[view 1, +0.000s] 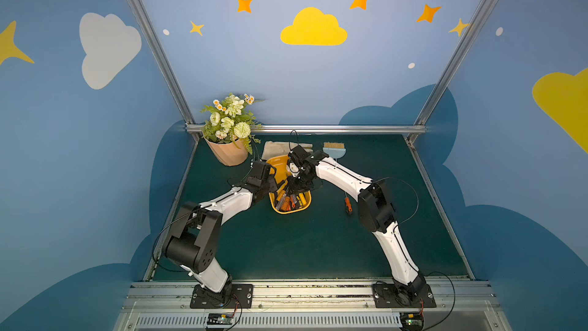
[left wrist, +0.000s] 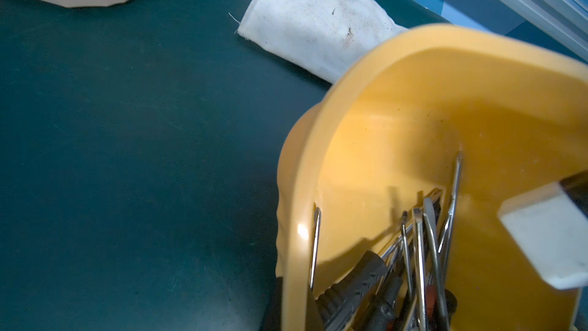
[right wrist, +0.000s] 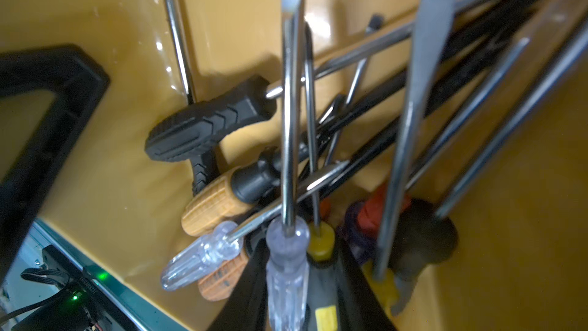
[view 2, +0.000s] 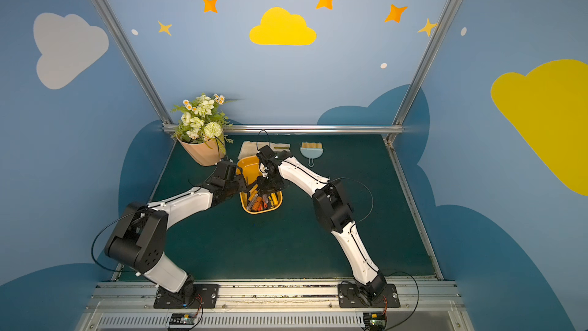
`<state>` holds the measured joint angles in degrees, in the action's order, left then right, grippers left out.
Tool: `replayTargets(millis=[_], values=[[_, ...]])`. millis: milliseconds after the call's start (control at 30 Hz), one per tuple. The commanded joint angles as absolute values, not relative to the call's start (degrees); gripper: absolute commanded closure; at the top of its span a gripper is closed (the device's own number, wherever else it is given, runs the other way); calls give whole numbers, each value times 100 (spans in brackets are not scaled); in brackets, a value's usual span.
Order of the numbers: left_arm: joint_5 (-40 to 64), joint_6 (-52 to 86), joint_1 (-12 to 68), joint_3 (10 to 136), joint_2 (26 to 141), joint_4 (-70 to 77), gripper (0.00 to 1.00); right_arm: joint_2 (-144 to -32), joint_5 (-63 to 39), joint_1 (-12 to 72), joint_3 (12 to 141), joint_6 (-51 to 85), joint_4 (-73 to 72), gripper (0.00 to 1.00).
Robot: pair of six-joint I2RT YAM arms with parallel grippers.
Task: Take out the screwdriver from the storage box
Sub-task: Pick up the screwdriver from the storage box.
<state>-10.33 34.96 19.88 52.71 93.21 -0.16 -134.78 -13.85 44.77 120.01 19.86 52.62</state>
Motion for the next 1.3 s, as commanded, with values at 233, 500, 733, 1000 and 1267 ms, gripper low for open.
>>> replayTargets(millis=[233, 500, 733, 1000, 1267], values=[[-976, 3682, 1961, 5448, 9211, 310, 97, -12919, -1351, 4530, 11778, 1749, 5247, 100], [-977, 3724, 1951, 5414, 9229, 244, 97, -12532, -1554, 4524, 11450, 1689, 4835, 100], [-934, 3744, 1957, 5440, 9285, 218, 97, -12671, -1792, 4500, 11585, 1547, 4938, 99], [-908, 3743, 1951, 5445, 9259, 167, 98, -13406, -1661, 4526, 12129, 1572, 5711, 80], [-923, 3758, 1956, 5370, 9200, 158, 98, -13334, -1403, 4551, 12154, 1469, 5869, 53]])
